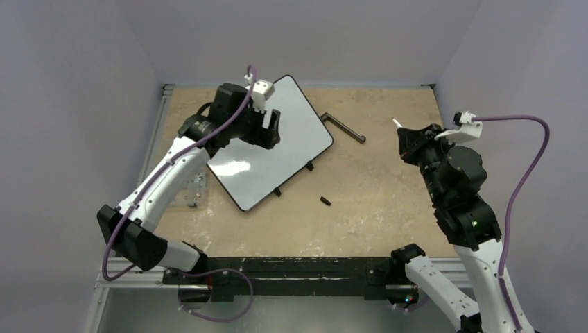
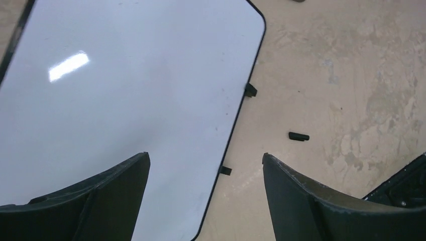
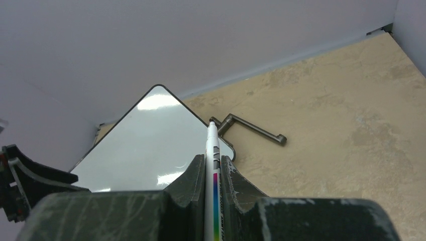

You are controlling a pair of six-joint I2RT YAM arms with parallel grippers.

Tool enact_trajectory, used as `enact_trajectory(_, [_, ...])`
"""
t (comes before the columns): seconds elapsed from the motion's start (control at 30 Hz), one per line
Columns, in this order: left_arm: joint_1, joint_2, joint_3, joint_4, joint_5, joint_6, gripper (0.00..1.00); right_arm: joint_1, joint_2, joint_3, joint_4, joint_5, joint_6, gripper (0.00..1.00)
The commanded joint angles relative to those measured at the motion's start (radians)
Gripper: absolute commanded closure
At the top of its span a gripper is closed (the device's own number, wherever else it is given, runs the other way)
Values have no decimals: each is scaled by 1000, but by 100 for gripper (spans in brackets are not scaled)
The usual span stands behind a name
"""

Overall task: Write a sentence on the whiteboard
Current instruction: Hold the whiteboard on the whiteboard stand.

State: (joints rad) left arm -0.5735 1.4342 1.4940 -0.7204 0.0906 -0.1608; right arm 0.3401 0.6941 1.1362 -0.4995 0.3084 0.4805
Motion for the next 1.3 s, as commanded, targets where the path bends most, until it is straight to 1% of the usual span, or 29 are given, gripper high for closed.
enact_trajectory(0.0, [184,-42,24,-53,115,23,17,-3,-13,-17,42,-39,-3,100])
enact_trajectory(0.1, [298,-19,55,-52,211,37,17,-3,-9,-19,38,-61,-3,100])
enact_trajectory(0.17, [365,11,84,-50,285,36,19,-3,-6,-19,31,-81,-4,100])
enact_trajectory(0.27, [443,65,135,-43,380,37,20,-3,-6,-21,28,-107,-11,100])
enact_trajectory(0.33, [482,118,192,-70,436,51,20,-3,-5,-23,21,-126,-14,100])
enact_trajectory(0.43, [526,211,301,-134,513,93,24,-3,-2,-33,19,-156,-18,100])
enact_trajectory(0.57, [598,335,384,-151,602,104,30,-3,1,-47,32,-196,-18,100])
enact_trajectory(0.67, [652,425,456,-194,670,119,35,-3,9,-41,28,-222,-21,100])
enact_trajectory(0.8, [686,528,540,-264,781,171,37,-3,11,-39,24,-224,-28,100])
enact_trajectory(0.9, [696,586,571,-296,850,227,40,-3,24,-36,24,-238,-29,100])
enact_trajectory(1.0, [696,628,590,-304,891,238,43,-3,36,-19,18,-255,-28,100])
enact_trajectory(1.13, [696,646,588,-306,887,242,46,-3,53,20,-2,-283,-29,100])
enact_trajectory(1.27, [696,642,568,-307,889,248,51,-3,84,26,23,-331,-28,100])
